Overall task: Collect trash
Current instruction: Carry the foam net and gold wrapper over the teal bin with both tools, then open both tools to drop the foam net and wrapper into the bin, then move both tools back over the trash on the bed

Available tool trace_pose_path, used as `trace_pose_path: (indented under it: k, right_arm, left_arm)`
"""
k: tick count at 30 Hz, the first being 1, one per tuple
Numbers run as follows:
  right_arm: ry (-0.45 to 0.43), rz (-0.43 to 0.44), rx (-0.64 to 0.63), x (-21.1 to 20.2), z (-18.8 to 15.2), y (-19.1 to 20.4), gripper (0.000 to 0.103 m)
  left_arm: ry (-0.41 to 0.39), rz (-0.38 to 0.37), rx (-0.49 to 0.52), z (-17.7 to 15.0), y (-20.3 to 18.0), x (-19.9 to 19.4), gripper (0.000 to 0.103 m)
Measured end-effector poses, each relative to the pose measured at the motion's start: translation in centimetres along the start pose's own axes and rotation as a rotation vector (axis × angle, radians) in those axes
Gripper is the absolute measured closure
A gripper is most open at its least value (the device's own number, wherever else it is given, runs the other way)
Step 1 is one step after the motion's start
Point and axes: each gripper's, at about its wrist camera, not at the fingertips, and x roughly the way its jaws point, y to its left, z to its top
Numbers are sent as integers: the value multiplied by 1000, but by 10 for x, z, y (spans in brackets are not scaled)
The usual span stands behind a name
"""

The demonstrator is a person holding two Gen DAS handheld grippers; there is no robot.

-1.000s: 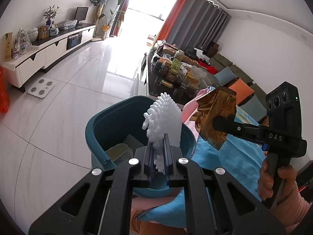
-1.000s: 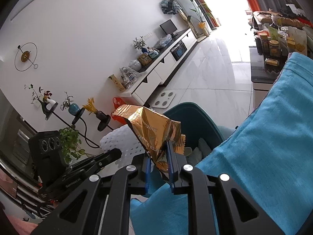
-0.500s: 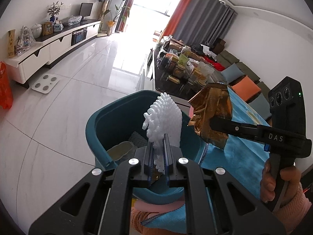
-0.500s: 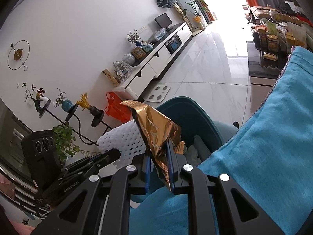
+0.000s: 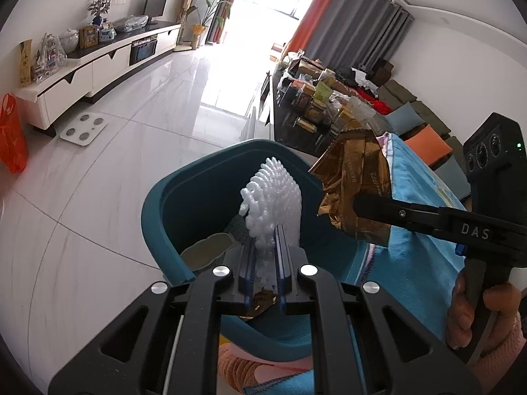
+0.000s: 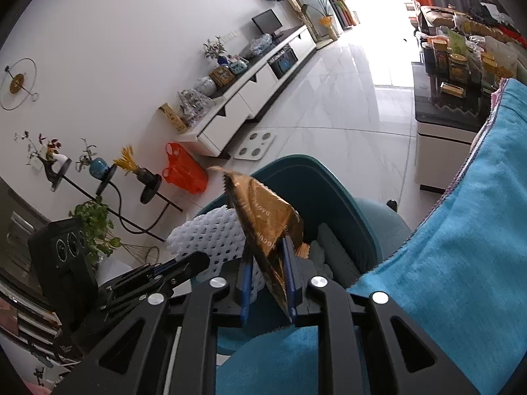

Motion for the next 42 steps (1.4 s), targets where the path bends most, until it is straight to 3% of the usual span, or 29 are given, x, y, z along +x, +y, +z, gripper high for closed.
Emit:
trace_pose_path:
  k: [3,6,11,25,33,42]
  right_arm:
    - [6,-12,-2,2,1,0,85]
    - [7,-14,-5,2,2,0,84]
    - [-4,-13,-5,0,0,-3,82]
    - [-85,7,-5,-47,-19,-16,72]
    - [-184,-17,-56,-105,-45,-17,68]
    - [-301,-84,-38,-175,-84,-38,67]
  left_arm:
    - [15,-3,-10,-1,-3,10,92]
    - [33,-3,-18,-2,-3,20,82]
    - [39,-8,-11,-4,-2,25,78]
    - [-85,-63,88,-9,-24,-29,66]
    - [-137,-178,221,-20,-77,-57,60]
    - [-99,-330,364,-44,-147,-56,57]
